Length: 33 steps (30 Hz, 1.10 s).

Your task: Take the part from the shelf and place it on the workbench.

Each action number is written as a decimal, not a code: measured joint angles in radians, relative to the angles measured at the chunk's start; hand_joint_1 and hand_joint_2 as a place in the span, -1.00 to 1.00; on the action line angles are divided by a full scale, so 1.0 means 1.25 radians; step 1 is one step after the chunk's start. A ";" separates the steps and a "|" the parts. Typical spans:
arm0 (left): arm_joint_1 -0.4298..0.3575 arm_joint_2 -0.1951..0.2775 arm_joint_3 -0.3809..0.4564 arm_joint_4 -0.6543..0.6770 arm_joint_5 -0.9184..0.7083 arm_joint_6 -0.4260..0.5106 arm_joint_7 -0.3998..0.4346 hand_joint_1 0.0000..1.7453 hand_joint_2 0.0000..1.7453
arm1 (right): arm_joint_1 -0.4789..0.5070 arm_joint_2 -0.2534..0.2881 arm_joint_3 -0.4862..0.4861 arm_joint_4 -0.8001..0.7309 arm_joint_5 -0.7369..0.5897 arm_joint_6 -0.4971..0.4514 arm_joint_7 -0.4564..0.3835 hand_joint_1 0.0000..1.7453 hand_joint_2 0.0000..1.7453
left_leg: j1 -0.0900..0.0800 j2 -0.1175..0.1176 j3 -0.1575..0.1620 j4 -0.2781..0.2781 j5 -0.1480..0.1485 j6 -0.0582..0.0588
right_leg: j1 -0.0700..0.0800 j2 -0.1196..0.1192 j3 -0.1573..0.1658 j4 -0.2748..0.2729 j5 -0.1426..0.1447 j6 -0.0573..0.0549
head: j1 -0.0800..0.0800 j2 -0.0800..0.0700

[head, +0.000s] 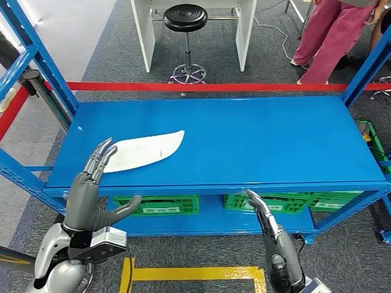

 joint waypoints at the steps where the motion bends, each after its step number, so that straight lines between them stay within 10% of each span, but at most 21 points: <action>1: 0.000 0.000 0.000 0.001 0.000 0.000 0.000 -1.00 1.00 | 0.000 0.000 0.000 0.000 0.000 0.000 0.000 -1.00 -1.00 | 0.000 0.000 0.000 0.000 0.000 0.000 | 0.000 0.000 0.000 0.000 0.000 0.000 | 0.000 0.000; 33: -0.154 0.039 0.015 0.334 -0.219 0.012 0.078 -1.00 1.00 | -0.056 0.079 -0.022 0.053 -0.050 0.159 0.025 -1.00 -1.00 | 0.000 0.000 0.000 0.000 0.000 0.000 | 0.000 0.000 0.000 0.000 0.001 0.000 | 0.000 0.000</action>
